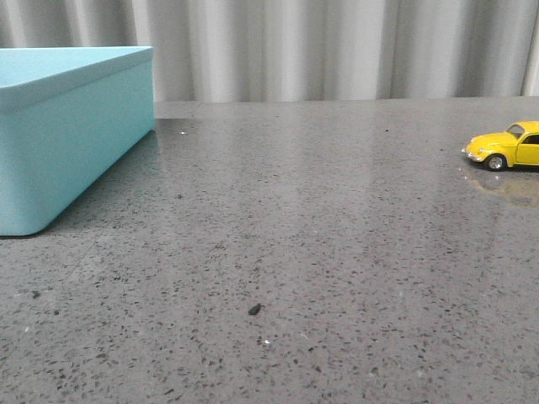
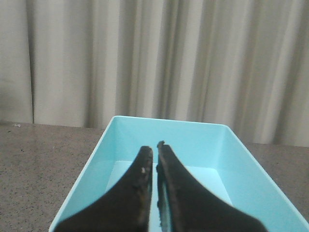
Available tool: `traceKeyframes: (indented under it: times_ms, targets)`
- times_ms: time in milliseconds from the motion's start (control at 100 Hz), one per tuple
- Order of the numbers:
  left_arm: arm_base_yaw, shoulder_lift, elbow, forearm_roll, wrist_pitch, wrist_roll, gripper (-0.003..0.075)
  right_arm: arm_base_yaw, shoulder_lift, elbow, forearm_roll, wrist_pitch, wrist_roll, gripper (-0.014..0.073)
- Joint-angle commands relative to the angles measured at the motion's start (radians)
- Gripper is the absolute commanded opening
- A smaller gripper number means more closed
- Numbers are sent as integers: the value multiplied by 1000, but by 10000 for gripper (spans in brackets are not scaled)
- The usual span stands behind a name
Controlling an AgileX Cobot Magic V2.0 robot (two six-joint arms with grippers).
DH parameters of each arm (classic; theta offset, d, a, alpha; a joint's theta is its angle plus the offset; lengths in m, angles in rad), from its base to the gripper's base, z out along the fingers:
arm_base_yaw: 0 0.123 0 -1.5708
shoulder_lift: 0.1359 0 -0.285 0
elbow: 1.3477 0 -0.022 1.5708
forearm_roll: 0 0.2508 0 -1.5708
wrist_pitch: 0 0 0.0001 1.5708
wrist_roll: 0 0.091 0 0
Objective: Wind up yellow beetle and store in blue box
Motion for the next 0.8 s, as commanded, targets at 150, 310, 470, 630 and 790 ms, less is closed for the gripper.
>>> traceKeyframes:
  times_ms: [150, 310, 470, 630, 790]
  targets:
    - [-3, 18, -36, -9, -84, -3, -21, 88, 330, -324, 1, 204, -8, -61]
    - [-3, 18, -36, -9, -84, -3, -21, 119, 518, -502, -3, 289, -27, -61]
    - [-3, 18, -36, -9, -84, -3, -21, 121, 652, -649, 33, 391, -27, -61]
    - [-3, 18, -36, -9, -84, -3, -21, 121, 769, -771, 90, 517, -25, -61]
    - [-3, 18, -36, -9, -84, -3, -21, 121, 860, -826, 102, 577, -16, -61]
